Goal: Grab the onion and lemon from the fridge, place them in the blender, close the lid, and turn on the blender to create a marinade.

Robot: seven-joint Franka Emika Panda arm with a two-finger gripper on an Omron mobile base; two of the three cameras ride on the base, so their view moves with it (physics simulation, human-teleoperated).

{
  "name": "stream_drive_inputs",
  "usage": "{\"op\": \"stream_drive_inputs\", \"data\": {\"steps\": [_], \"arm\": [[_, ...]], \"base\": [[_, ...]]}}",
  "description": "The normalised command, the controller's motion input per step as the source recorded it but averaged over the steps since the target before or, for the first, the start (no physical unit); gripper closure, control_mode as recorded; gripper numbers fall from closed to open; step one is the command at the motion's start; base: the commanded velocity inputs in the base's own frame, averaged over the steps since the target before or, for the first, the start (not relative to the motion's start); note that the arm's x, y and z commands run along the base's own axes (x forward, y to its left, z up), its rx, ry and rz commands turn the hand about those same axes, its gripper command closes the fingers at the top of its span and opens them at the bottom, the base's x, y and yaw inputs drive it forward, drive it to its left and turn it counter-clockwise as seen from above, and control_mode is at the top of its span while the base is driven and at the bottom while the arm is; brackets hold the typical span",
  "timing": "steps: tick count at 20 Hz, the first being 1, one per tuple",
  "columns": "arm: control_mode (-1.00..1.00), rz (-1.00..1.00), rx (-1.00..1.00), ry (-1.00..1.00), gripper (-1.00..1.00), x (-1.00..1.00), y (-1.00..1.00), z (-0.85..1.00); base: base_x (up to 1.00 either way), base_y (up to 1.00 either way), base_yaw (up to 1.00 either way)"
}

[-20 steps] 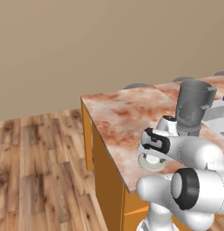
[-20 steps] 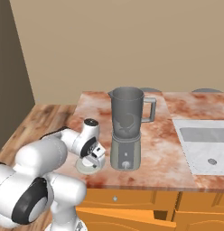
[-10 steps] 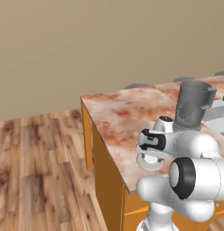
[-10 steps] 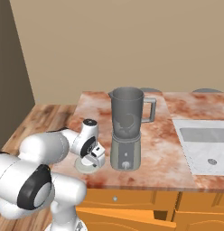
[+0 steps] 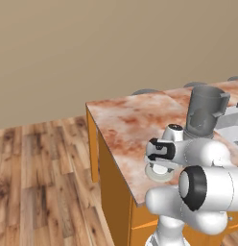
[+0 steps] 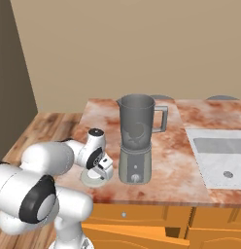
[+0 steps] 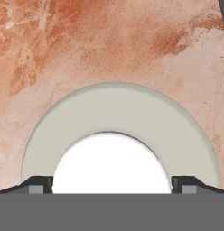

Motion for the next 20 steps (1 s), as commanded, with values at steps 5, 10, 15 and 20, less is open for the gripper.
{"op": "stream_drive_inputs", "data": {"steps": [5,10,15,20], "arm": [[-1.00,0.01,-0.01,-0.03,1.00,-0.23,0.39,-0.87],[-1.00,0.07,-0.01,0.00,1.00,-0.09,0.44,-0.81],[-1.00,0.09,-0.02,0.00,1.00,-0.58,0.29,-0.36],[-1.00,0.06,0.01,0.00,1.00,-0.76,0.11,-0.09]], "base": [[0.00,0.00,0.00],[0.00,0.00,0.00],[0.00,0.00,0.00],[0.00,0.00,0.00]]}}
